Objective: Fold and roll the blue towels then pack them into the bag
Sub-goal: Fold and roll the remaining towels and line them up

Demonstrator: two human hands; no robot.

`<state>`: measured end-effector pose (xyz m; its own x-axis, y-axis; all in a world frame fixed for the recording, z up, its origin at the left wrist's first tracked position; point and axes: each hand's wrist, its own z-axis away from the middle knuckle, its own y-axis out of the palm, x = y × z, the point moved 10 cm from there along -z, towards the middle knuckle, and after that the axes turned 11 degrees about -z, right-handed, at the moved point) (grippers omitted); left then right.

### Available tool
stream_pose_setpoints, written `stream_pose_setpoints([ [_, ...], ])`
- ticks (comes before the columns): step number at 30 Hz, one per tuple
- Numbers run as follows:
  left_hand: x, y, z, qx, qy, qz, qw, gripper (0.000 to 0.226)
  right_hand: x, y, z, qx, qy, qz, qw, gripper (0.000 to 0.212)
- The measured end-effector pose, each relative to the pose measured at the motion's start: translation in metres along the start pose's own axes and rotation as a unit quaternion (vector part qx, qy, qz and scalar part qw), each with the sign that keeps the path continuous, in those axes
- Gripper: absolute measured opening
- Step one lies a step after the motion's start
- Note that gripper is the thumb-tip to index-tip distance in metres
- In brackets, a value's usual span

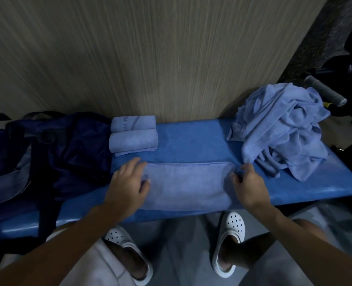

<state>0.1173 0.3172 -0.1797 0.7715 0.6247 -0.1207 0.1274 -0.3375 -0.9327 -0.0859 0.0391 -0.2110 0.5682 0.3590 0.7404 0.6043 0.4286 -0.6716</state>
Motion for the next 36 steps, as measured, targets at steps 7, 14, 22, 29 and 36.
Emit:
stream_pose_setpoints([
  [7,-0.034,0.049,0.024,0.134,0.145,-0.11,0.974,0.062,0.02,0.027,0.034,0.05,-0.202,0.225,0.952,0.061],
  [14,-0.028,0.053,0.021,0.149,0.128,-0.136,0.971,0.068,0.0,0.039,0.031,0.093,-0.152,0.287,0.941,0.076],
  [22,-0.009,0.043,-0.033,0.117,0.035,-0.11,0.986,0.06,0.044,0.03,0.001,0.074,-0.222,0.254,0.938,0.046],
  [29,0.003,0.046,-0.052,0.143,0.051,-0.135,0.979,0.037,0.046,0.027,-0.026,0.056,-0.189,0.265,0.944,0.018],
  [36,0.014,0.043,-0.047,0.157,0.044,-0.076,0.984,0.047,0.036,0.025,-0.028,0.086,-0.168,0.184,0.965,0.014],
])
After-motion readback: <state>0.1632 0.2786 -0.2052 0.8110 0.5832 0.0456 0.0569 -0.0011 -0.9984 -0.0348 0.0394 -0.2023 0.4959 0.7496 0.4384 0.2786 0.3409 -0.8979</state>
